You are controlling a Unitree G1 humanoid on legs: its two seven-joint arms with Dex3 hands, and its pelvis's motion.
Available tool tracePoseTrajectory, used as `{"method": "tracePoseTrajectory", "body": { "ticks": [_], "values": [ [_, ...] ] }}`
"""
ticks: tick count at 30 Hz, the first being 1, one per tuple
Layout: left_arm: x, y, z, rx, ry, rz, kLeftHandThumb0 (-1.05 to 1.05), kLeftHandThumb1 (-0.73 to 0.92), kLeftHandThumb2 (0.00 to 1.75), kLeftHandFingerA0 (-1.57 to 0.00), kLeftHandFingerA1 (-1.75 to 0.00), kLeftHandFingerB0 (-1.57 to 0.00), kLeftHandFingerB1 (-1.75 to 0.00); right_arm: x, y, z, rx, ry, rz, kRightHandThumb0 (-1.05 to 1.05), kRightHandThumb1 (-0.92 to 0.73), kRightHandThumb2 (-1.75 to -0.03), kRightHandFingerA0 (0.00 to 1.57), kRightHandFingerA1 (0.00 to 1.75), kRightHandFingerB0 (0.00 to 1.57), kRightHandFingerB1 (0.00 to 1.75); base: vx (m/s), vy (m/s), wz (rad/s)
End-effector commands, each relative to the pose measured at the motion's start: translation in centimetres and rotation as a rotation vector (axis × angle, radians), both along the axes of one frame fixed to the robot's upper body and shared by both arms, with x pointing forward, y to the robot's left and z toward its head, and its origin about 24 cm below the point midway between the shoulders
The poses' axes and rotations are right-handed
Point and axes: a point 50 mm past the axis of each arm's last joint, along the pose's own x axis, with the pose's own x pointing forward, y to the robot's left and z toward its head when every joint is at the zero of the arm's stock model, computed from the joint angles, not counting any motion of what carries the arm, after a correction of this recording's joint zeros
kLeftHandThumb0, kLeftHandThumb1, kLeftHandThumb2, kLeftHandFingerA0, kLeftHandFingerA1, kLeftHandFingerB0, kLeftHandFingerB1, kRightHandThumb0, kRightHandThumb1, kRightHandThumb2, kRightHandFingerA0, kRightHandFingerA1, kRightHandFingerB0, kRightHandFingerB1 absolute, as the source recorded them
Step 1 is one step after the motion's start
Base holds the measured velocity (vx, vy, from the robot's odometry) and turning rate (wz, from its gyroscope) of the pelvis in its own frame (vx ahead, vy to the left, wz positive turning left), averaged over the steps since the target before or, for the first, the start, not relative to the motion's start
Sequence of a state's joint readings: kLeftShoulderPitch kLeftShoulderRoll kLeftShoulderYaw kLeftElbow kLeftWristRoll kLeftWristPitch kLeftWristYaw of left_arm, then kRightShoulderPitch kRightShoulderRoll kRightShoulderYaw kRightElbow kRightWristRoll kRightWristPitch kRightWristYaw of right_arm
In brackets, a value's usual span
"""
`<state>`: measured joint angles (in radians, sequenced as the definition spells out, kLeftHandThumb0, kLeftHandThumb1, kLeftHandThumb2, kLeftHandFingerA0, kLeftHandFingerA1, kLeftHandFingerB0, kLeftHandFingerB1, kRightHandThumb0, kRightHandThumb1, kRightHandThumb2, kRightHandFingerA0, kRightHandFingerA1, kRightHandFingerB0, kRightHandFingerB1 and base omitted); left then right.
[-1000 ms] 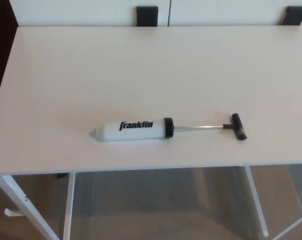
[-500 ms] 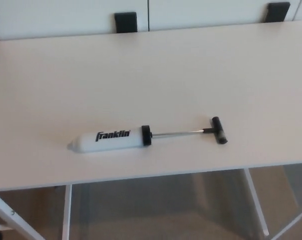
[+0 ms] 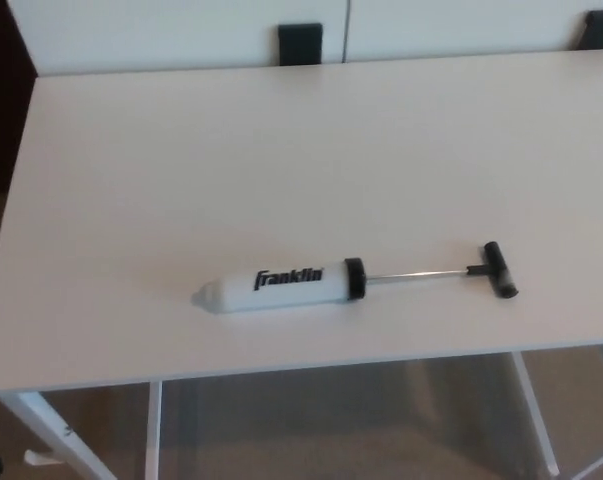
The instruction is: The robot walks towards a desk on which an air pump is kept in the middle. It lifts it up and holds it with its left hand and uses its right hand to compress it by pushing its handle inwards.
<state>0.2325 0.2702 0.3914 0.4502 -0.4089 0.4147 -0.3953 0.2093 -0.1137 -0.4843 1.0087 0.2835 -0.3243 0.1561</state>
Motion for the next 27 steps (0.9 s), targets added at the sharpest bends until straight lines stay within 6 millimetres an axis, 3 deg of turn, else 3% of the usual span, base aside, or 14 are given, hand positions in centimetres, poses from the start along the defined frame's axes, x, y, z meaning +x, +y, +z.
{"method": "tracePoseTrajectory", "body": {
  "ticks": [1, 2, 8, 9, 14, 15, 16, 18, 21, 23, 24, 25, 26, 27],
  "values": [
    [-2.2, 1.0, 0.7, -0.054, 0.046, 0.016, 0.02, 0.83, 0.63, -0.26, -0.43, -0.12, -0.31, -0.7, -0.2, 0.7, -0.017, -0.034, -0.002, -0.24, -0.6, -0.58, 0.78, 0.5, 0.54, 0.43, 0.03, -0.101, 0.08],
    [-2.8, 1.3, 1.2, -0.066, 0.038, 0.028, 0.01, 0.6, 1.01, -0.26, -0.56, -0.07, -0.47, -0.6, 0.0, 0.9, -0.01, -0.057, 0.006, -0.24, -0.59, -0.57, 0.81, 0.52, 0.55, 0.44, 0.03, -0.092, 0.0],
    [-6.0, 1.9, 4.0, -0.105, -0.013, 0.093, -0.03, 0.58, 0.98, -0.32, -0.6, -0.12, -0.5, -1.2, 0.9, 2.1, -0.017, -0.111, 0.061, -0.26, -0.58, -0.57, 0.81, 0.51, 0.56, 0.43, -0.01, -0.11, 0.02],
    [-7.1, 2.5, 4.6, -0.1, -0.021, 0.128, -0.05, 0.58, 0.98, -0.41, -0.62, -0.12, -0.49, -1.5, 1.1, 2.4, -0.02, -0.118, 0.064, -0.26, -0.58, -0.57, 0.83, 0.51, 0.57, 0.44, -0.04, -0.102, 0.01],
    [-10.6, 4.7, 7.3, -0.021, -0.08, 0.3, -0.03, 0.55, 0.96, -0.35, -0.61, -0.1, -0.49, -2.4, 1.9, 3.8, -0.021, -0.146, 0.072, -0.25, -0.59, -0.57, 0.83, 0.51, 0.59, 0.45, -0.05, -0.089, 0.01],
    [-10.7, 4.7, 7.4, -0.017, -0.08, 0.306, -0.03, 0.55, 0.96, -0.35, -0.61, -0.1, -0.49, -2.4, 1.9, 3.8, -0.02, -0.146, 0.072, -0.25, -0.59, -0.57, 0.83, 0.51, 0.59, 0.45, -0.05, -0.084, 0.01],
    [-11.1, 5.5, 8.2, 0.038, -0.089, 0.361, -0.01, 0.68, 0.6, -0.27, -0.4, -0.12, -0.29, -2.6, 1.9, 4.0, -0.02, -0.15, 0.07, -0.26, -0.58, -0.57, 0.8, 0.51, 0.6, 0.45, -0.05, -0.084, 0.02],
    [-11.7, 6.8, 9.6, 0.142, -0.11, 0.434, -0.03, 0.64, 0.67, -0.18, -0.39, -0.06, -0.15, -2.8, 1.7, 4.1, -0.02, -0.157, 0.059, -0.25, -0.58, -0.57, 0.84, 0.52, 0.61, 0.46, -0.03, -0.042, 0.01],
    [-11.8, 7.4, 10.5, 0.199, -0.126, 0.454, -0.03, 0.64, 0.67, -0.18, -0.39, -0.06, -0.15, -2.9, 1.6, 4.1, -0.017, -0.159, 0.048, -0.25, -0.58, -0.57, 0.84, 0.52, 0.61, 0.46, 0.0, 0.0, 0.0],
    [-11.3, 8.4, 12.7, 0.295, -0.211, 0.467, -0.09, 0.69, 0.7, -0.08, -0.38, -0.07, -0.16, -3.1, 1.3, 4.1, -0.02, -0.155, 0.04, -0.23, -0.6, -0.57, 0.84, 0.52, 0.6, 0.45, 0.0, 0.0, 0.0],
    [-10.8, 8.9, 14.1, 0.369, -0.27, 0.493, -0.12, 0.59, 0.72, -0.07, -0.2, -0.08, -0.24, -3.0, 1.5, 4.2, -0.023, -0.153, 0.048, -0.25, -0.59, -0.57, 0.82, 0.54, 0.58, 0.46, 0.0, 0.0, 0.0],
    [-10.5, 9.2, 14.9, 0.417, -0.308, 0.514, -0.12, 0.59, 0.72, -0.07, -0.2, -0.08, -0.24, -2.9, 1.6, 4.3, -0.025, -0.152, 0.054, -0.25, -0.59, -0.57, 0.82, 0.54, 0.58, 0.46, 0.0, 0.0, 0.0],
    [-10.0, 9.1, 16.3, 0.476, -0.382, 0.525, -0.13, 0.62, 0.61, -0.25, -0.49, -0.09, -0.22, -2.9, 1.8, 4.4, -0.023, -0.153, 0.06, -0.25, -0.59, -0.57, 0.83, 0.54, 0.59, 0.46, 0.0, 0.0, 0.0],
    [-9.7, 9.0, 17.2, 0.513, -0.432, 0.53, -0.13, 0.62, 0.61, -0.25, -0.49, -0.09, -0.22, -2.8, 2.0, 4.4, -0.022, -0.153, 0.064, -0.25, -0.59, -0.57, 0.83, 0.54, 0.59, 0.46, 0.0, 0.0, 0.0]
  ]
}}
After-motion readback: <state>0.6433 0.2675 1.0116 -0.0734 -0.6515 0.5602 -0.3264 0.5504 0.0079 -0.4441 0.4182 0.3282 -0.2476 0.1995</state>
